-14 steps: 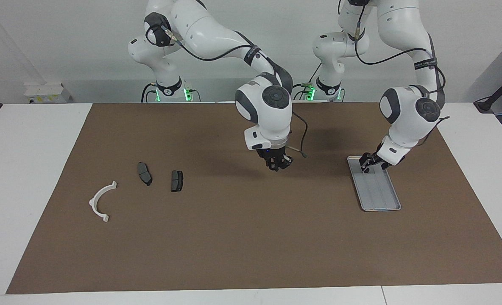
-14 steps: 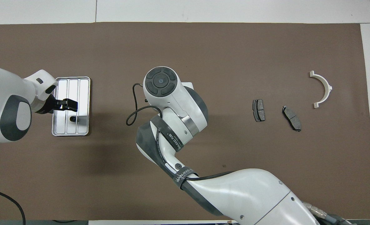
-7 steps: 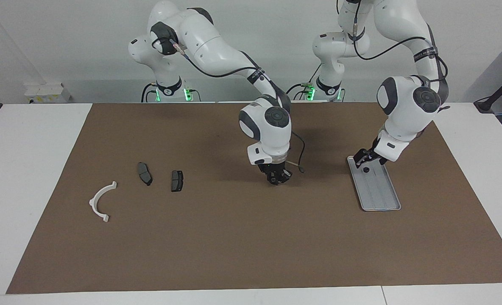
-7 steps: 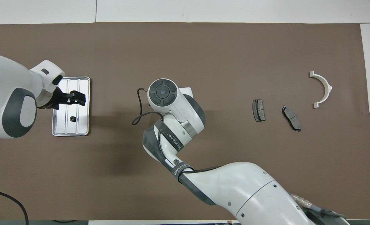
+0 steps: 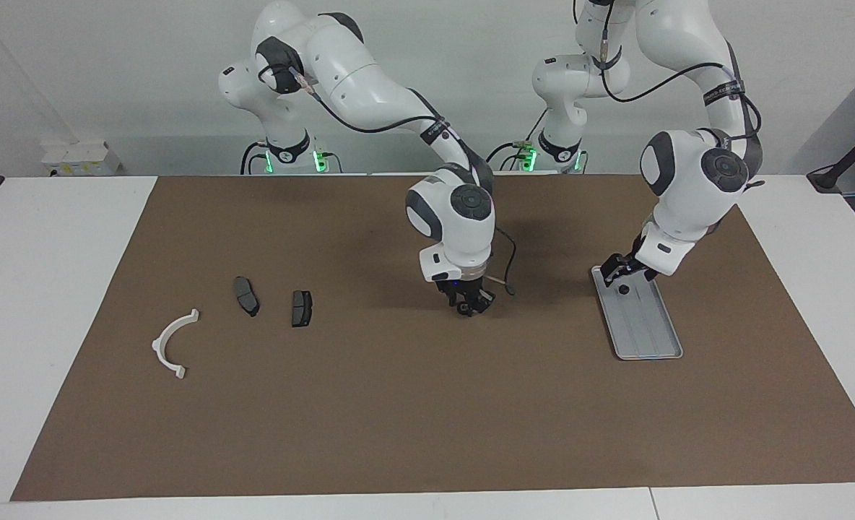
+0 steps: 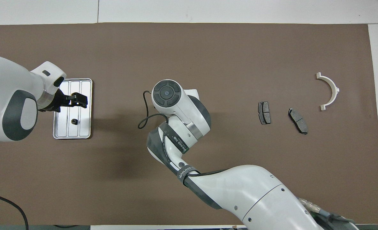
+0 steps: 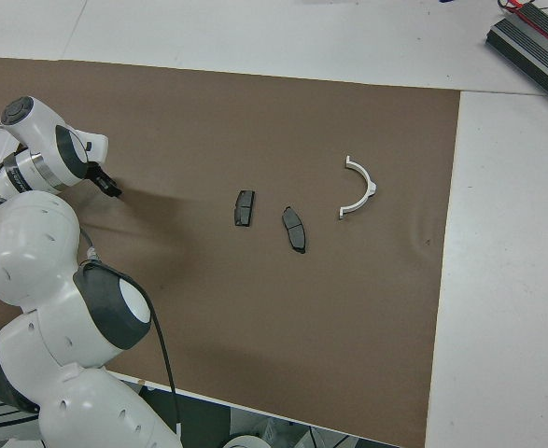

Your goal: Pick bearing gear from pile to tray

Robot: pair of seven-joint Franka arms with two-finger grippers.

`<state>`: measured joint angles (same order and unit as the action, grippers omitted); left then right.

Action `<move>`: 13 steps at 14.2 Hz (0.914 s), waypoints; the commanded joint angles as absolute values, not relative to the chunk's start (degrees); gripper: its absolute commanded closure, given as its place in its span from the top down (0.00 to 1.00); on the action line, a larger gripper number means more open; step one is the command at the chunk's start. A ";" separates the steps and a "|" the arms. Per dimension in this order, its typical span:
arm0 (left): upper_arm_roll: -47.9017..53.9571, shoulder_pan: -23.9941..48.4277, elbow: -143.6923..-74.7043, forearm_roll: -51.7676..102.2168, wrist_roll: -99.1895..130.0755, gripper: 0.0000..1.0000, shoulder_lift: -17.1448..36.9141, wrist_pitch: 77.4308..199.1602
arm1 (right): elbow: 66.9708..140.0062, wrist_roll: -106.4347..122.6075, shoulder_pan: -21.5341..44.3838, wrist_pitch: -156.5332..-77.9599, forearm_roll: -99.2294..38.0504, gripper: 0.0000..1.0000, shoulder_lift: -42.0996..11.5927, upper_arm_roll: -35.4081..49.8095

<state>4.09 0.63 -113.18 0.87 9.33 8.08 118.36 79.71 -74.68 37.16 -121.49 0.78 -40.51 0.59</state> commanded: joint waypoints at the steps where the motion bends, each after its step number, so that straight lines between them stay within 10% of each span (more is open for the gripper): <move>1: 3.69 3.06 -113.73 0.97 14.74 1.00 7.47 119.17 | 78.23 -74.45 34.29 -119.62 1.58 1.00 -39.38 0.97; 9: 3.52 17.11 -112.59 0.97 37.14 1.00 10.80 125.76 | 77.96 -45.39 22.34 -112.77 -1.14 1.00 -33.93 1.14; 13: 3.34 25.91 -101.72 0.53 51.82 1.00 22.21 125.86 | 78.39 -28.79 15.58 -108.99 -1.14 1.00 -31.04 1.05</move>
